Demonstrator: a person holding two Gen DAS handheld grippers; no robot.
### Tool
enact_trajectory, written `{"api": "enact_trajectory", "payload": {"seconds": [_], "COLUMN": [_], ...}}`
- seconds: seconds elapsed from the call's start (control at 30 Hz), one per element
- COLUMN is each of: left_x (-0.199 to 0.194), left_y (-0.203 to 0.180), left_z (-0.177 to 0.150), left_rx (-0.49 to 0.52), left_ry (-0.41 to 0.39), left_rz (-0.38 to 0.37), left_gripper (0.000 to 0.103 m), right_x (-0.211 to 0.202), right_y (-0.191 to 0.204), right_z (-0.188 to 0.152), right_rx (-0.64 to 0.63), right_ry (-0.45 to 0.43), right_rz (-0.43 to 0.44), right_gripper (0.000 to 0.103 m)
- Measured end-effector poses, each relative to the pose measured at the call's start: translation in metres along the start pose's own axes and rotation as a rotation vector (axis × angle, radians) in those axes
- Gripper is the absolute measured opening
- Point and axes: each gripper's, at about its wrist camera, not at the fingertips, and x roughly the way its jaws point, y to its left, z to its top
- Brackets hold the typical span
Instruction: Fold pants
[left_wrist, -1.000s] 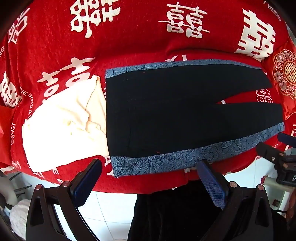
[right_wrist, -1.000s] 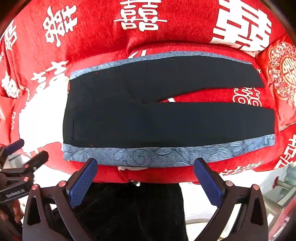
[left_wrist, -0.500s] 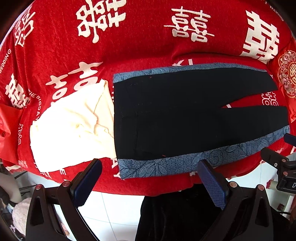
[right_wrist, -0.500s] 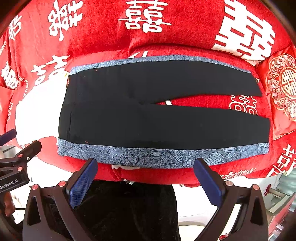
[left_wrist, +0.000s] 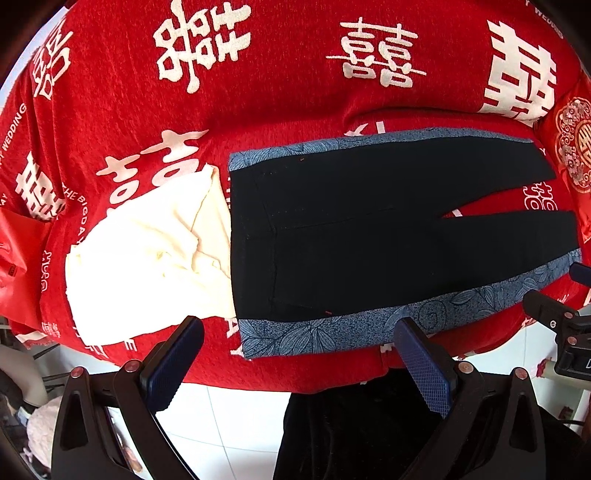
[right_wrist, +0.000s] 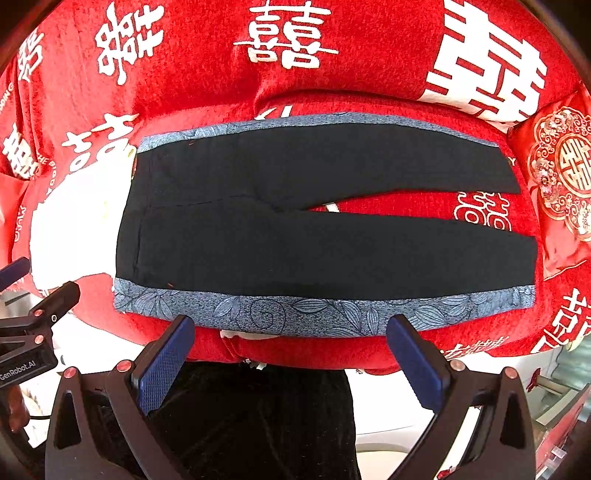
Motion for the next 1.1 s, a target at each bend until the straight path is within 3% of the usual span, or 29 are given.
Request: {"api": "enact_trajectory", "payload": {"seconds": [0.83,1.1], "left_x": [0.000,-0.005], "left_y": [-0.017,-0.029], "left_z": [0.003,0.004], "left_rx": [0.008,-0.066], "left_ry": [0.024,0.041], "left_rz": [0.032,0.030], "left_gripper": [0.103,0.103], "right_x": [0.004,0.004], "right_y": [-0.014,-0.032], "right_z": [0.004,0.005], "right_rx": [-0.007,-0.026], "right_ry": [0.009,0.017], "right_rz": [0.024,0.053], "right_gripper": [0.103,0.103]}}
